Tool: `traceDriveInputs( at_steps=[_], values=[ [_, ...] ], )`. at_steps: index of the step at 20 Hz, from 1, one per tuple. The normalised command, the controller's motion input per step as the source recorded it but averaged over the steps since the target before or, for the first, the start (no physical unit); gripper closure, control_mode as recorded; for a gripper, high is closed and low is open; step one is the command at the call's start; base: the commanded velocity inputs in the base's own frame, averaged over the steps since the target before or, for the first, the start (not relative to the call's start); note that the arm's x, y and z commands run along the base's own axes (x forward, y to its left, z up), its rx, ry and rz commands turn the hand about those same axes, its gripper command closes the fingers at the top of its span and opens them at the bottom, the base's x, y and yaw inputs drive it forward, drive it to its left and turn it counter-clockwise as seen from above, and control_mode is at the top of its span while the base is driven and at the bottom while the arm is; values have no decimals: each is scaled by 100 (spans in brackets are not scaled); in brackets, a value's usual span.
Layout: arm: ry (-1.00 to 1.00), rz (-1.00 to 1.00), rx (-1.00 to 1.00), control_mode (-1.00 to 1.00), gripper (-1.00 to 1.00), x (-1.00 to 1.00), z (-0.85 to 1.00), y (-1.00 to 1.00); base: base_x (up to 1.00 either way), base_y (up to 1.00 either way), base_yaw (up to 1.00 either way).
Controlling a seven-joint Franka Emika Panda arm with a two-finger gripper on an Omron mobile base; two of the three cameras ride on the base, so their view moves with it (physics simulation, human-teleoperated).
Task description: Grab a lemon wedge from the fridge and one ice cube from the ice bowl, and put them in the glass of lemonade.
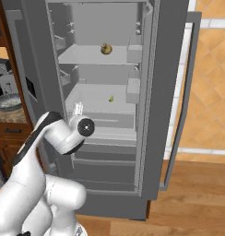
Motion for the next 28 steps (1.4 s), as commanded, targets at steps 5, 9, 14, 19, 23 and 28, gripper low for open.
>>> traceDriveInputs(
  at_steps=[5,9,14,19,23,28],
  values=[
    [6,12,1,-100,-100,94,0,10,0,0,0],
    [2,14,0,-100,-100,45,0,37,0,0,0],
    [0,22,-1,-100,-100,-14,-3,81,0,0,0],
    [-8,29,-8,-100,-100,-86,-13,100,0,0,0],
    [-3,33,-7,-100,-100,-80,-6,100,0,0,0],
    [0,35,-5,-100,-100,-79,0,100,0,0,0]
  ],
)
